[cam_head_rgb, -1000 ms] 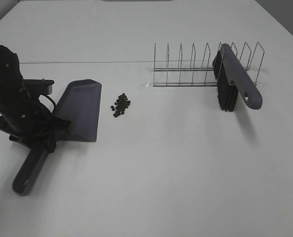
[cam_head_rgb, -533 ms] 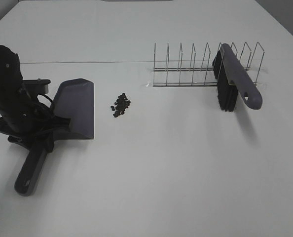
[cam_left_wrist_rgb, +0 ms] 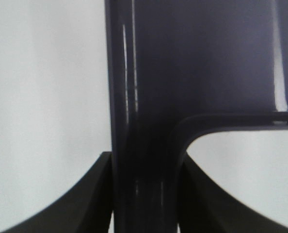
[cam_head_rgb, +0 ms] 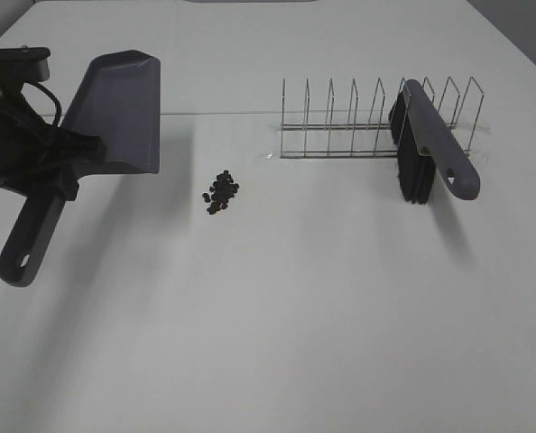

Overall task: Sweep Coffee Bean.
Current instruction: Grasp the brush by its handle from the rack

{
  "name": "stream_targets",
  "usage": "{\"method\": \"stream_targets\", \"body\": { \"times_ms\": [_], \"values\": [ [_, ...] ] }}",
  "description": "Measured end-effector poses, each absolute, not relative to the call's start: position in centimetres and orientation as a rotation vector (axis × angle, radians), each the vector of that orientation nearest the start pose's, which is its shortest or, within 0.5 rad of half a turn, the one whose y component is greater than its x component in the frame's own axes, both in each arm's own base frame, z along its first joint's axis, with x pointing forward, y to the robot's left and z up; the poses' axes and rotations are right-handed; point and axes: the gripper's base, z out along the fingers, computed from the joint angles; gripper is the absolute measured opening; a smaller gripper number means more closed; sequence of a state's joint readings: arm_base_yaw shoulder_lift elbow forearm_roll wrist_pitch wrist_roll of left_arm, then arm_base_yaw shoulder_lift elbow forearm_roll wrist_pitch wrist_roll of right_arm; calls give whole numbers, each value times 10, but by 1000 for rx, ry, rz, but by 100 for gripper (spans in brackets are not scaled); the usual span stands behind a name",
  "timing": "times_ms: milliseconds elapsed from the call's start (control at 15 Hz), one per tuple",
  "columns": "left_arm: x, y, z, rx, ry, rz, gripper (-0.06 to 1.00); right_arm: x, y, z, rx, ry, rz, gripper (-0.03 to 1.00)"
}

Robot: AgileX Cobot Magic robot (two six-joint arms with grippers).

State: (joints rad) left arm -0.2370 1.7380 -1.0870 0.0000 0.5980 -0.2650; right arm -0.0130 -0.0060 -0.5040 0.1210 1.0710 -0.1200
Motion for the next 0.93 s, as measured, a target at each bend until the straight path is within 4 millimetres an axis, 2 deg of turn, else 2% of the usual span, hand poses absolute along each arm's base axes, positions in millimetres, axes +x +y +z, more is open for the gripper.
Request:
{"method": "stream_targets", "body": {
  "times_ms": [200,400,467,667,933],
  "values": [
    [335,-81,196,-38,2742,-141,36,1,10,287,-81,2015,90,73],
    [335,-81,196,-38,2742,-141,36,38,10,309,-34,1999,127,72],
    [335,-81,196,-37,2743,-141,36,71,11,321,-11,2064,156,68],
    [335,-81,196,-34,2743,-140,36,114,11,339,-45,2158,145,63],
    [336,-81,196,-34,2736,-142,36,199,11,361,-93,2280,147,62]
  ]
}}
